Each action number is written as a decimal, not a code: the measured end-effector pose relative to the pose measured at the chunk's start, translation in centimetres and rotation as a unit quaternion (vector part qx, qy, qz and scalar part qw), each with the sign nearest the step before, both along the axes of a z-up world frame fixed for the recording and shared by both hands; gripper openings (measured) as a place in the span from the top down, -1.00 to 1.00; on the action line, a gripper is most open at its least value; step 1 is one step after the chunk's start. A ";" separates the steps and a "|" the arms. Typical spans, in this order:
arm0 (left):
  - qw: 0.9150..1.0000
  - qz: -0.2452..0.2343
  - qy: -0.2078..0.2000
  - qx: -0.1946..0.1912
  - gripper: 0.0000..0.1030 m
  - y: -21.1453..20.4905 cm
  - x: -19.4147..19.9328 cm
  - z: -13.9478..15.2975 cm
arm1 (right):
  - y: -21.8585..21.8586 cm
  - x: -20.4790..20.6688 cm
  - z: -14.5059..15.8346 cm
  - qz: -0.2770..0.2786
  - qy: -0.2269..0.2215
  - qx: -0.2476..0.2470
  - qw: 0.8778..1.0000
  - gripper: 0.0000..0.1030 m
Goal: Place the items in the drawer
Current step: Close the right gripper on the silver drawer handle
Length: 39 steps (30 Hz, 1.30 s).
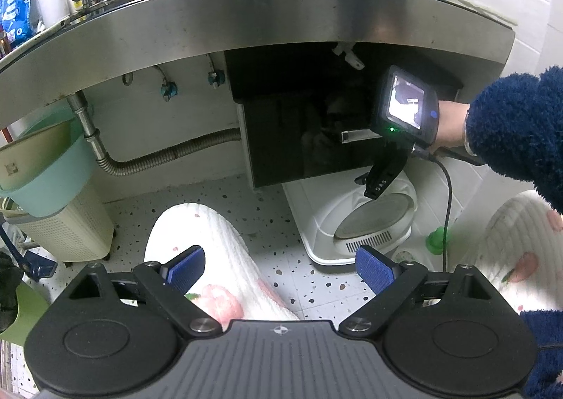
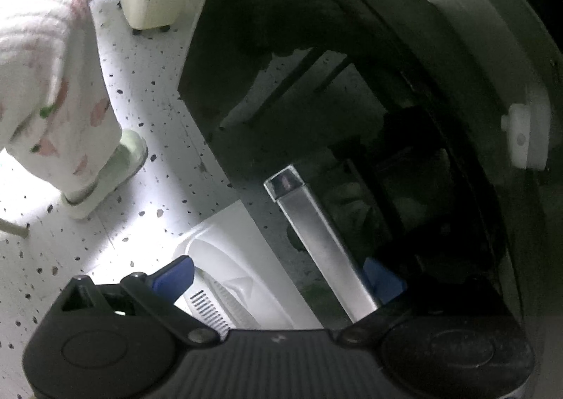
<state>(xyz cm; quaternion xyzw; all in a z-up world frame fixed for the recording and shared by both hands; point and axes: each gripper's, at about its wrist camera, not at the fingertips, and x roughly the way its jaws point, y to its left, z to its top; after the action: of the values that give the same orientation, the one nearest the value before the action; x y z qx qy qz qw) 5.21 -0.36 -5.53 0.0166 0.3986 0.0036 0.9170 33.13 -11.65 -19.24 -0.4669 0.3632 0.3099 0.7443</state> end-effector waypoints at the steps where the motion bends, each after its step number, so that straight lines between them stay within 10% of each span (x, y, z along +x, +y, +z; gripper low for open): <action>1: 1.000 -0.001 0.000 0.001 -0.81 -0.1 0.0 0.0 | 0.0 0.0 0.0 0.000 0.000 -0.002 1.000 -1.00; 39: 1.000 0.003 -0.018 -0.006 -0.81 0.6 -0.6 0.4 | -0.4 -0.4 1.3 -0.003 0.081 -0.007 0.997 -1.00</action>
<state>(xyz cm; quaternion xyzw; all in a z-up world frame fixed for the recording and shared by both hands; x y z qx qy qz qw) 4.57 0.25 -5.17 0.0100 0.3822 0.0041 0.9240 32.76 -12.05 -17.91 -0.4443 0.4256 0.3422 0.7102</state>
